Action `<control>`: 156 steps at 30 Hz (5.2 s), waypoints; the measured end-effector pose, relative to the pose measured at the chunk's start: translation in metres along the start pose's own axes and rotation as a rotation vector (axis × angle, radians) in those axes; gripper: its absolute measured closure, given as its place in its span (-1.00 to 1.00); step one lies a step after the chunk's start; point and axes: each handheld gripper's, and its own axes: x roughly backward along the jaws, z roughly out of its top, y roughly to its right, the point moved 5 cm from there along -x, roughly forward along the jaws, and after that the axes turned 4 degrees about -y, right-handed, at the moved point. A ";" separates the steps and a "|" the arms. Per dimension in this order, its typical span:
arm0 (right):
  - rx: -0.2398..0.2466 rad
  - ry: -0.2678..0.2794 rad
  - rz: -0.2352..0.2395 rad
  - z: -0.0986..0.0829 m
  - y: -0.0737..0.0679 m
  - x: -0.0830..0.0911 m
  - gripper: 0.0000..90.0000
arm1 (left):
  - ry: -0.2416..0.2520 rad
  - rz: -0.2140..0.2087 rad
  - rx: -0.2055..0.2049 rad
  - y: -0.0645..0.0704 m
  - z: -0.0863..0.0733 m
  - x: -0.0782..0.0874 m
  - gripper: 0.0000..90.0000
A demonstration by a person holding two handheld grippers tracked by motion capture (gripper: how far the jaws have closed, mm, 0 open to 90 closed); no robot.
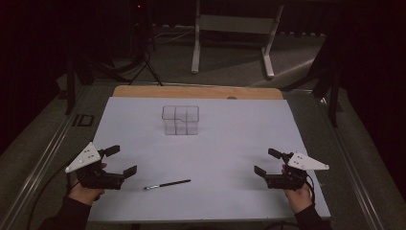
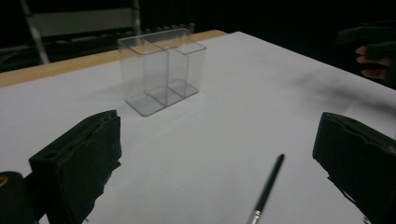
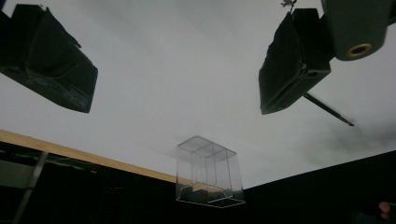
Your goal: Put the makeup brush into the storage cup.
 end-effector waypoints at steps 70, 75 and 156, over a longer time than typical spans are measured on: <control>-0.001 -0.025 0.026 -0.002 -0.003 -0.003 -0.74 | -0.783 -0.238 -0.358 0.046 0.005 -0.073 -0.71; 0.000 -0.025 0.026 -0.002 -0.003 -0.004 -0.74 | -0.816 -0.240 -0.358 0.047 0.000 -0.076 -0.59; -0.020 -0.036 0.034 -0.004 -0.002 -0.005 -0.74 | -1.050 -0.228 -0.465 0.046 -0.039 -0.114 0.90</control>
